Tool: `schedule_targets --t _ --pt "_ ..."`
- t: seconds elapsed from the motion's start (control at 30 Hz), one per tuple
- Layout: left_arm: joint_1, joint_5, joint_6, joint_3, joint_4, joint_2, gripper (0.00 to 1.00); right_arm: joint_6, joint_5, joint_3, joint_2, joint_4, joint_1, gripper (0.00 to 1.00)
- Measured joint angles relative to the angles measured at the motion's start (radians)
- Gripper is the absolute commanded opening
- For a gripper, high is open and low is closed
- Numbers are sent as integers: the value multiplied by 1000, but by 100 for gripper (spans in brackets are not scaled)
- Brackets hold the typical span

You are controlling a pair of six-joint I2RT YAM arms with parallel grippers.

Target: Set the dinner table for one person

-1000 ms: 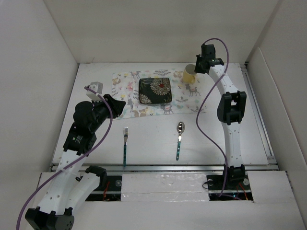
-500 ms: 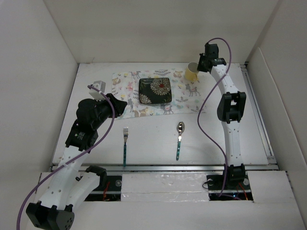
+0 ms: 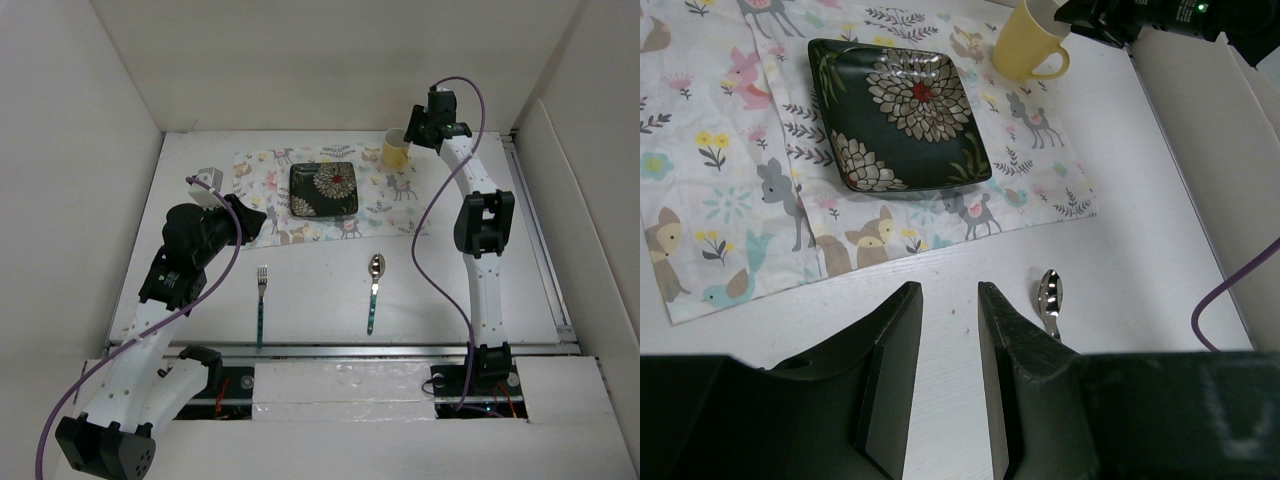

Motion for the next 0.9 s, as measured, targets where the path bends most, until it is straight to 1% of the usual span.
schedule_targets --t 0.1,0.13,0.17,0.3,0.33,0.37,0.4,0.43,0.47,0.53,0.6,0.63,0.67,0.7,0.73,0.77,0.8,0.83,0.9 --pt "0 0 0 0 0 2 27 3 -19 -38 -43 19 0 53" --pt "0 0 0 0 0 2 27 4 -25 -60 -68 27 0 56" --pt "0 1 0 0 0 2 27 5 -32 -92 -98 37 0 57" --pt "0 8 0 0 2 2 26 4 -47 -257 -274 94 6 57" --pt "0 10 0 0 3 2 24 0 -47 -304 -328 110 9 43" --pt "0 14 0 0 4 1 10 0 -47 -304 -328 110 9 30" --pt "0 18 -4 0 5 0 0 -15 -43 -381 -434 150 18 14" --pt "0 20 1 0 7 -2 0 -16 -35 -491 -517 218 30 0" --pt "0 25 3 0 8 -5 0 -19 -23 -602 -615 248 45 0" --pt "0 34 6 0 10 -11 0 -20 7 -875 -833 335 100 0" --pt "0 45 6 0 15 -20 0 -11 58 -1118 -1035 415 208 0" --pt "0 48 6 0 18 -25 0 0 81 -1228 -1117 465 275 3" --pt "0 51 6 -1 19 -29 1 14 102 -1338 -1191 512 349 10" --pt "0 53 6 -1 21 -34 12 33 123 -1430 -1249 535 429 17" --pt "0 55 8 -2 23 -38 17 53 143 -1512 -1290 544 499 32" --pt "0 58 7 -2 23 -42 20 74 168 -1583 -1314 544 558 44" --pt "0 60 5 -3 24 -46 24 102 201 -1637 -1323 524 609 52" --pt "0 62 4 -3 24 -50 25 126 237 -1675 -1322 497 650 58" --pt "0 66 3 -3 26 -55 26 179 313 -1751 -1320 428 732 59"
